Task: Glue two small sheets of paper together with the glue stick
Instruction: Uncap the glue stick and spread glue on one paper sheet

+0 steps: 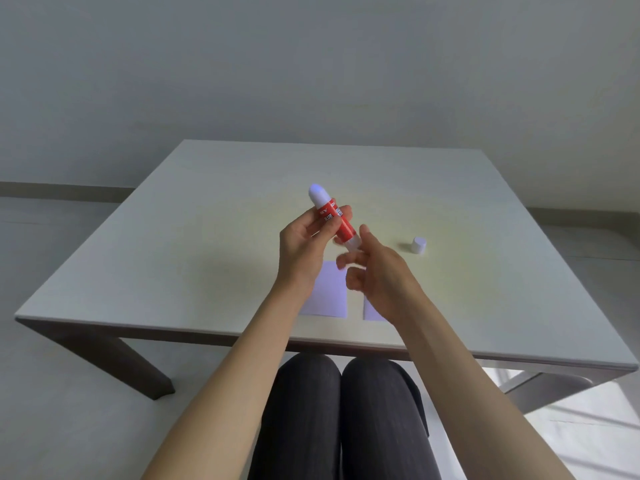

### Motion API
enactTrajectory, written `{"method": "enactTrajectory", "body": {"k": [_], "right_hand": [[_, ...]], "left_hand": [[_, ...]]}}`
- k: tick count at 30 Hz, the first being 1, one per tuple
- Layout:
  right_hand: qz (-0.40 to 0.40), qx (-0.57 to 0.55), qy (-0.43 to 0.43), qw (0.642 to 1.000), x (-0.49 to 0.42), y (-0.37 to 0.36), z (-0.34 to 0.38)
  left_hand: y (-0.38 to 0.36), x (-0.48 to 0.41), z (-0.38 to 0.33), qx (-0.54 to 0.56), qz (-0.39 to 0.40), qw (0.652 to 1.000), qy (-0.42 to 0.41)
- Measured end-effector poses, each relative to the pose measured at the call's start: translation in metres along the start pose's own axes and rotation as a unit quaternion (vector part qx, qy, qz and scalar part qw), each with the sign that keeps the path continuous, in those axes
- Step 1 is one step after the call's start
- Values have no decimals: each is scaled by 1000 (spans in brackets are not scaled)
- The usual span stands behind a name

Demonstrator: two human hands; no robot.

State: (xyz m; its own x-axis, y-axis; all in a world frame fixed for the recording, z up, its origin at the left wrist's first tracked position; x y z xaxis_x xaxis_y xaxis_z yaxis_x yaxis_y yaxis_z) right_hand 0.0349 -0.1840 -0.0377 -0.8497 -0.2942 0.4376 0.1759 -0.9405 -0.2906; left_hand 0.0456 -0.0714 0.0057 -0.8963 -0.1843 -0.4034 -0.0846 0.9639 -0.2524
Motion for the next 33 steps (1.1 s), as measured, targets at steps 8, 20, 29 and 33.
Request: {"method": "enactTrajectory", "body": {"k": [8, 20, 29, 33], "right_hand": [[134, -142, -190, 962, 1, -24, -29], [64, -142, 19, 988, -7, -10, 1], [-220, 227, 141, 938, -2, 47, 10], [-215, 332, 179, 901, -2, 30, 6]], "left_hand": [[-6, 0, 5, 43, 68, 997, 7], [10, -3, 10, -96, 193, 977, -1], [62, 26, 62, -449, 420, 788, 20], [60, 36, 69, -462, 432, 775, 3]]}}
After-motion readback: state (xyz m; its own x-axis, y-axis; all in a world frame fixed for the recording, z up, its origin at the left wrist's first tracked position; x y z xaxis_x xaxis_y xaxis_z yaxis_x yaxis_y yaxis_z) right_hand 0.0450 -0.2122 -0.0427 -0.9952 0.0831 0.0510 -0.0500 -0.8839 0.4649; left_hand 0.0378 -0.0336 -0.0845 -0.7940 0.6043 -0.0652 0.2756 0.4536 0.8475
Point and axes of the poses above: each hand's wrist, its own x-axis away from the middle knuckle, its own y-axis out of the back of the hand, z = x × y, the point moved 10 cm from there along -x, towards the middle knuckle, and after that the axes turned 15 degrees about -y, right-handed, at the moved point
